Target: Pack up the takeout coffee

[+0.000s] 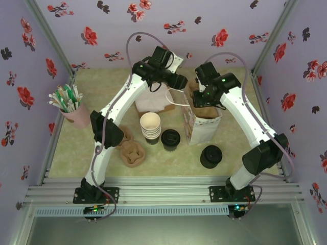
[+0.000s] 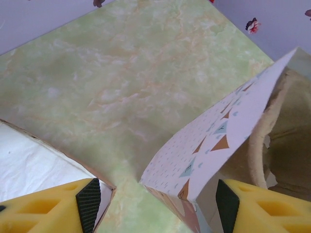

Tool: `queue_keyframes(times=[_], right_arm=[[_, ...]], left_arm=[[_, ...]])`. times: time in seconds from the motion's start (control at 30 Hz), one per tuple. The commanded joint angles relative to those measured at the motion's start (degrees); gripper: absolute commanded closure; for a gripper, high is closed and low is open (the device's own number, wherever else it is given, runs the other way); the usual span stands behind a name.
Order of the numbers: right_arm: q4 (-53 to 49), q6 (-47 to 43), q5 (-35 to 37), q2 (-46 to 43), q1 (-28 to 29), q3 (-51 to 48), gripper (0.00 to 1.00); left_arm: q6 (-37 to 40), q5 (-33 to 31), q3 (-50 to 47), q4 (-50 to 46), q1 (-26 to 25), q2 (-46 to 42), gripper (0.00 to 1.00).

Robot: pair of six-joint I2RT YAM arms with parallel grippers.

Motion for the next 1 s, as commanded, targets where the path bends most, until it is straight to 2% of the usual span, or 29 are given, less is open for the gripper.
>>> queue_keyframes(times=[0.0,0.53,0.97], right_arm=[[-0.9,1.1,-0.3,-0.4,-0.2,-0.9,0.64],[-1.7,0.7,-1.2,2.0,-1.0,0.3,0.64],[-5.6,1.5,0.7,6.8,-1.0,4.1,0.65]], left_arm=[[-1.6,-1.4,1.3,0.0,0.5,0.8,0.34],[-6.0,2.6,0.5,3.2,0.5,-0.5,0.33],[-9.7,4.1,-8.6,10.1,0.6,-11.5,0.31]])
